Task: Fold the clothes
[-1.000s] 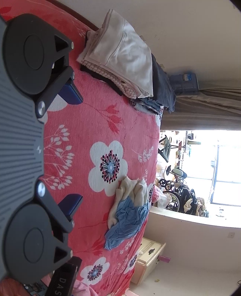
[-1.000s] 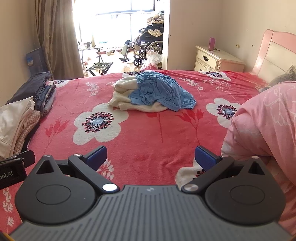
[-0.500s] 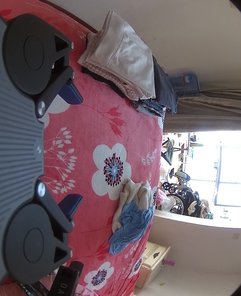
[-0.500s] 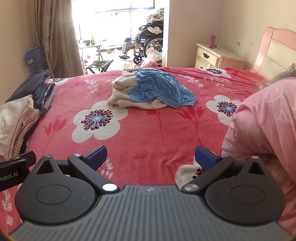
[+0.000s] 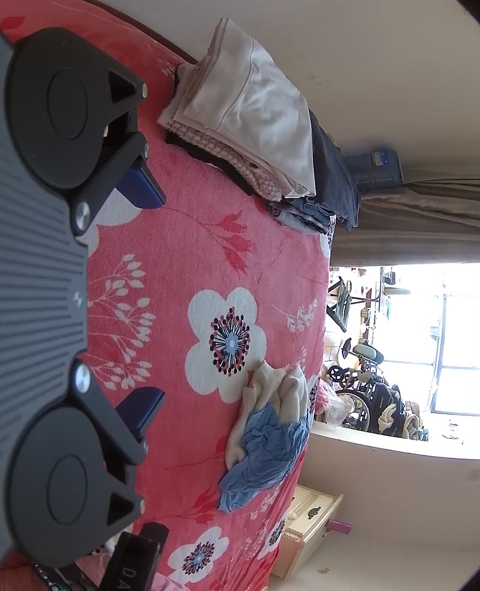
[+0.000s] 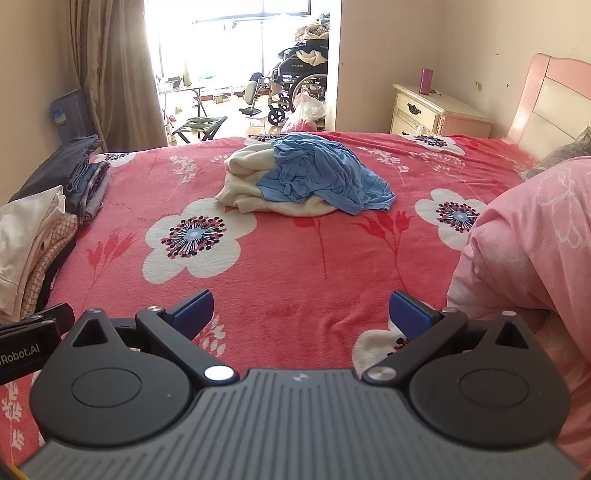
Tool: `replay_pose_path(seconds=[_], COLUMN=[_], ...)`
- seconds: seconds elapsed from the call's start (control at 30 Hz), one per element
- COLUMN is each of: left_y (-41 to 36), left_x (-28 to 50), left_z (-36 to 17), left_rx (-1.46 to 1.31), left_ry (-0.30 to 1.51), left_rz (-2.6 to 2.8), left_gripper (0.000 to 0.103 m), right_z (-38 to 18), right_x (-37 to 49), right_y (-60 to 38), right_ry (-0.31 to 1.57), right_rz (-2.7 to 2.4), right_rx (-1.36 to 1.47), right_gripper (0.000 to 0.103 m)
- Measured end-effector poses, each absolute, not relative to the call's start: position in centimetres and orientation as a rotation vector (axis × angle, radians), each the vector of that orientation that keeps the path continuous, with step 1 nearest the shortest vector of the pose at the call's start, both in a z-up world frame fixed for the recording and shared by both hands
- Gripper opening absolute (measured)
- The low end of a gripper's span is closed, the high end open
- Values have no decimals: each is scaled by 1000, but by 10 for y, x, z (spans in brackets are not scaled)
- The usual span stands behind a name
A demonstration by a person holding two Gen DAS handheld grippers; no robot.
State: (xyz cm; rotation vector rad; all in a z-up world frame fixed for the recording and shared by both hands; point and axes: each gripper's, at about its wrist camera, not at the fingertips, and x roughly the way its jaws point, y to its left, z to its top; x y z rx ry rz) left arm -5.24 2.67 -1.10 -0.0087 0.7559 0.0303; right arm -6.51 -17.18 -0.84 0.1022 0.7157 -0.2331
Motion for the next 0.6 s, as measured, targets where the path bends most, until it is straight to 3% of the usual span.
replay_pose_path(seconds=[0.33, 0.6], left_y=[14, -36], left_x=[-15, 92], left_z=[-28, -61], left_rx=[1, 66], left_ry=[714, 590], left_rz=[-39, -202], left_gripper=[103, 103], right_z=[-22, -48], right_x=[-48, 29], right_y=[-181, -241], right_ry=[691, 632], right_rz=[-219, -219], right_rx=[98, 120], right_gripper=[102, 102])
